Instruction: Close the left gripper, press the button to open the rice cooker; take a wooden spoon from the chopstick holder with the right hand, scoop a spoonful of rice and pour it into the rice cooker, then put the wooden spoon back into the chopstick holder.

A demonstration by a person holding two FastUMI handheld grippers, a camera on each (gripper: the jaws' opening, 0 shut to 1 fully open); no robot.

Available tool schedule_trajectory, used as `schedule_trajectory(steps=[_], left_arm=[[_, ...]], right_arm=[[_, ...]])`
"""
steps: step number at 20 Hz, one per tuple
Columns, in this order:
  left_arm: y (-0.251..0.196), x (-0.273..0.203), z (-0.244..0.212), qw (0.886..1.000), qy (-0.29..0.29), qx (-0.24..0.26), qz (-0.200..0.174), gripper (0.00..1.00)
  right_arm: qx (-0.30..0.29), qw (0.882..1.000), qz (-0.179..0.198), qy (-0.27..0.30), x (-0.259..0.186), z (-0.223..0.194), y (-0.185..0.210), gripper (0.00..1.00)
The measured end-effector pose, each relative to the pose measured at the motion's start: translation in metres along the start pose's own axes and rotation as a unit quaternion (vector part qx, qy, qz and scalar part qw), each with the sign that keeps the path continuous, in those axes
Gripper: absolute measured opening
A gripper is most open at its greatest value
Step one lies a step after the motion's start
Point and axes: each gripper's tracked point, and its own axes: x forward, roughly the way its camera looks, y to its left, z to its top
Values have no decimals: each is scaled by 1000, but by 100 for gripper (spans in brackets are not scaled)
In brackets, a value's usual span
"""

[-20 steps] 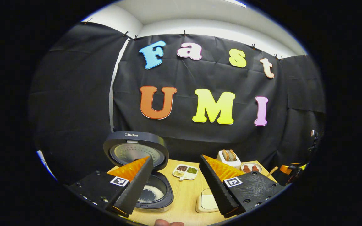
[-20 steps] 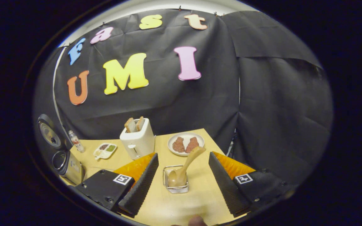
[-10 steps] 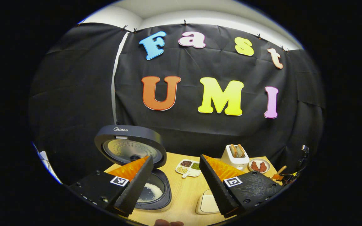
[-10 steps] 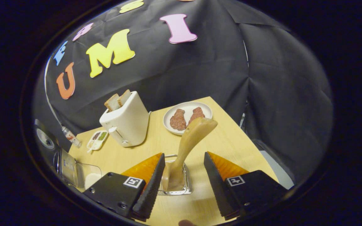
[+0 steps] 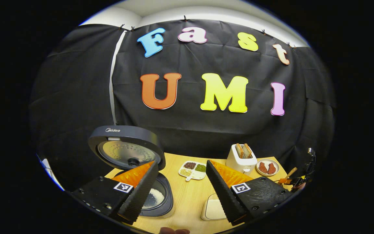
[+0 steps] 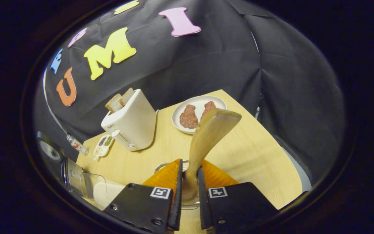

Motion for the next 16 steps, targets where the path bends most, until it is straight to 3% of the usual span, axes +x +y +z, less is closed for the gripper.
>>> schedule_trajectory(steps=[5, 10, 16], left_arm=[[23, -19, 3, 1000, -18, -4, -8, 95], [64, -45, 4, 999, -35, -21, 3, 94], [115, -74, 5, 997, -59, -31, 30, 94]], right_arm=[[47, 999, -12, -13, -33, -1, 5, 18], [10, 999, -25, -36, -48, 17, 18, 16], [-16, 996, -31, -85, -98, 48, 60, 14]])
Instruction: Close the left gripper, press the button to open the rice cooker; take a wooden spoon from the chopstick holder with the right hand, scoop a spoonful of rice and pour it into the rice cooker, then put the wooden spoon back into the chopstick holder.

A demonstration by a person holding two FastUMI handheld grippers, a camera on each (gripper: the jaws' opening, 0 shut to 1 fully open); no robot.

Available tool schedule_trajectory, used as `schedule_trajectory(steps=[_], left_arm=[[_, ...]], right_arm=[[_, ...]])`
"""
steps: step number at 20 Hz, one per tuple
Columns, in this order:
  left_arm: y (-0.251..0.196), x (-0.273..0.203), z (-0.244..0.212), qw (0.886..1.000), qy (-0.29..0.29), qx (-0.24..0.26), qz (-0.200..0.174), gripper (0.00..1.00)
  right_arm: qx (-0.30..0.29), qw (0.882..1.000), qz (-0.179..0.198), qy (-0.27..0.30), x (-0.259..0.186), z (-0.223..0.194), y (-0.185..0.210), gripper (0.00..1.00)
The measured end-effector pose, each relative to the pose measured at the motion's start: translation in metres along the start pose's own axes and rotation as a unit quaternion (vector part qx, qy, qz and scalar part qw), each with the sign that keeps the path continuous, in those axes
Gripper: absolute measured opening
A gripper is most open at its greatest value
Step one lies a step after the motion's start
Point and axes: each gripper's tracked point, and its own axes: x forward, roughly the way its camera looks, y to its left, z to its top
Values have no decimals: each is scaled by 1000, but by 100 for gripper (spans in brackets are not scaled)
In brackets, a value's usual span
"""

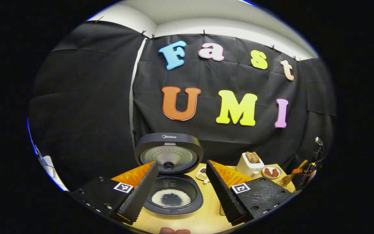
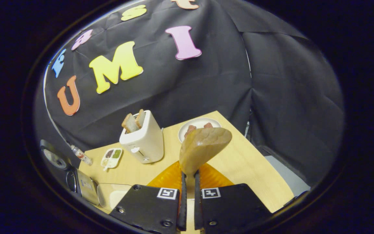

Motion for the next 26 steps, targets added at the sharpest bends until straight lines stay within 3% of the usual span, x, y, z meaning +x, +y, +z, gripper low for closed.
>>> schedule_trajectory(steps=[3, 6, 10, 13, 21, 23, 26], left_arm=[[18, -10, -2, 1000, -3, 1, 2, 94], [29, -19, -3, 1000, -8, 8, -1, 95], [38, -26, -12, 999, -7, 36, -32, 94], [47, -34, -12, 999, -6, 36, -34, 94], [74, -57, -13, 1000, -8, 25, -1, 95], [84, -62, -20, 1000, 1, 16, 16, 95], [99, -71, -28, 999, 16, 4, 41, 95]], right_arm=[[-6, 1000, 0, -3, -26, 4, 28, 14], [-4, 1000, 29, 7, -48, -6, 74, 14], [-22, 997, 66, 46, -49, -49, 133, 14], [-66, 993, 71, 69, -39, -83, 157, 14], [-202, 974, 2, 98, 8, -158, 159, 14], [-214, 972, 14, 98, 11, -169, 173, 14], [-181, 973, 64, 126, 8, -192, 207, 14]])
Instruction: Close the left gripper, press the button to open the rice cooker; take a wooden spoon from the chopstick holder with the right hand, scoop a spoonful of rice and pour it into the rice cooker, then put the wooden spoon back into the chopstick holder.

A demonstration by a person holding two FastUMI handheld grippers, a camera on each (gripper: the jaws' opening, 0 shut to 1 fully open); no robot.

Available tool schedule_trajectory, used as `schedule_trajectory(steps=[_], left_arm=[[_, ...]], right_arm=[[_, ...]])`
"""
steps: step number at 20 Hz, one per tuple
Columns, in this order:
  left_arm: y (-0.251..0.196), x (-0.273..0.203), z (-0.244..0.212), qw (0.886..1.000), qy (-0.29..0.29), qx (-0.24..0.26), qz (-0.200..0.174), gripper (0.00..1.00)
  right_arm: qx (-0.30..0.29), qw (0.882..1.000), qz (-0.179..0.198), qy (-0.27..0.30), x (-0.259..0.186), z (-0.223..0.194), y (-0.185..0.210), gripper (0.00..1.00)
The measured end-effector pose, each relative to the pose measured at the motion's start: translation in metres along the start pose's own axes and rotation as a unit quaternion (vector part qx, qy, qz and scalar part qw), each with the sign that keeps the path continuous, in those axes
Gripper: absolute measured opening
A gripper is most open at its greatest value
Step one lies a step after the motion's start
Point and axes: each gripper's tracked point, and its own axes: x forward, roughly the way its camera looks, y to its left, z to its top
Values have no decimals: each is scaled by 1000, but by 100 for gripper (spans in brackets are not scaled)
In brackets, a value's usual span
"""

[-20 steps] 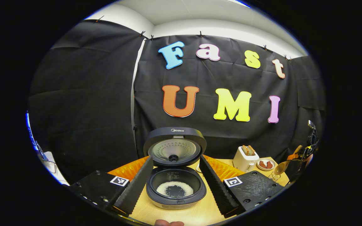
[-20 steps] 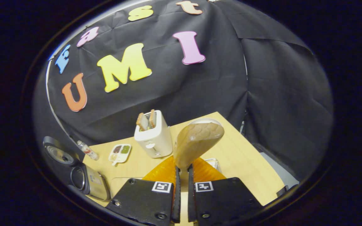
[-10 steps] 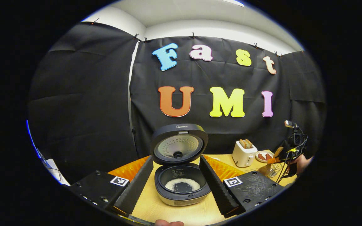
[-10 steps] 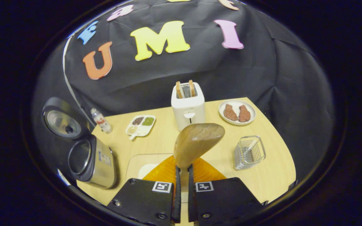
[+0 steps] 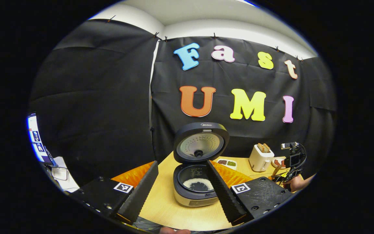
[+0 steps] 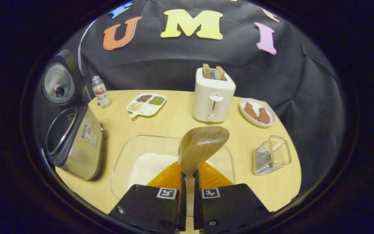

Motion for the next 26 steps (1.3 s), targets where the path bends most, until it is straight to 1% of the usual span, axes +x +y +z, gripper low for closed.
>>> schedule_trajectory(steps=[2, 5, 7, 8, 9, 13, 15, 16, 20, 21, 24, 26], left_arm=[[9, -7, -3, 1000, 5, -6, 15, 95], [18, -15, -7, 999, 12, -11, 31, 95], [21, -16, -9, 999, 16, -16, 37, 95], [21, -17, -8, 999, 17, -19, 40, 95], [20, -16, -7, 999, 18, -22, 41, 95], [16, -13, -9, 999, 24, -21, 43, 95], [9, -11, -7, 999, 25, -22, 40, 95], [5, -9, -7, 999, 25, -22, 38, 95], [-14, -6, -4, 999, 28, -19, 26, 95], [-18, -5, -3, 999, 27, -16, 22, 95], [-31, -2, 0, 1000, 27, -9, 13, 95], [-39, -1, 2, 1000, 24, -9, 8, 95]], right_arm=[[25, 999, 22, 9, 0, -1, 16, 14], [68, 996, 45, 23, -1, -2, 25, 14], [109, 991, 63, 34, -3, -3, 27, 14], [130, 988, 72, 39, -4, -2, 26, 17], [151, 984, 81, 43, -7, -1, 27, 14], [218, 966, 131, 51, -17, 6, 33, 14], [269, 949, 155, 61, -17, 9, 34, 14], [295, 940, 159, 67, -16, 7, 31, 14], [350, 917, 178, 70, -16, 5, 15, 14], [358, 914, 180, 68, -17, 6, 10, 14], [373, 908, 184, 55, -25, 8, -8, 14], [395, 898, 190, 45, -34, 16, -23, 14]])
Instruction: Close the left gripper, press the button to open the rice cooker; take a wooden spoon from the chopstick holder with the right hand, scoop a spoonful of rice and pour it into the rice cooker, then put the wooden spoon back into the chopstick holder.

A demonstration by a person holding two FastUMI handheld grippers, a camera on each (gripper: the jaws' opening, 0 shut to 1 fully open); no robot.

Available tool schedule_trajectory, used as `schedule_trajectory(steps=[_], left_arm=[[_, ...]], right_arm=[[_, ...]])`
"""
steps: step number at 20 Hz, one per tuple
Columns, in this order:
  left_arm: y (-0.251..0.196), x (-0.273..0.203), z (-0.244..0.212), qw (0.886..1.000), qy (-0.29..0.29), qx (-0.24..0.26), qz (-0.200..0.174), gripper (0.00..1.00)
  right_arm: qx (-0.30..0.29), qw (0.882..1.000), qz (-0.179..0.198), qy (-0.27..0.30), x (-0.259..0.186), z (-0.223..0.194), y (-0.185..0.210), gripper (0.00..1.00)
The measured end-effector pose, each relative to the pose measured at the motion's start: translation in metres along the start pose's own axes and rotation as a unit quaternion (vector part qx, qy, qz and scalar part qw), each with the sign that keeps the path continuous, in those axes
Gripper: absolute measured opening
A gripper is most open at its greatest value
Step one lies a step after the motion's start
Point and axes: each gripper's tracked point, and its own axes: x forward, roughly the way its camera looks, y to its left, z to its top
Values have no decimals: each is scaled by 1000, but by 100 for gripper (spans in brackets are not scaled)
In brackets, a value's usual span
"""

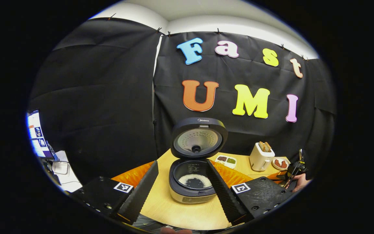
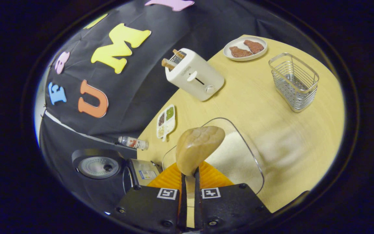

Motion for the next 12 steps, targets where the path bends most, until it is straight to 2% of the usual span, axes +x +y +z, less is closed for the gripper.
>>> schedule_trajectory(steps=[3, 6, 12], left_arm=[[-8, 2, 1, 1000, -6, 1, -1, 95], [-11, 3, 4, 1000, -16, 3, 3, 95], [2, -3, 5, 999, -28, 3, 20, 95]], right_arm=[[38, 999, 29, -17, -20, 20, 9, 14], [50, 997, 49, -34, -42, 41, 23, 14], [25, 993, 108, -35, -66, 44, 97, 14]])
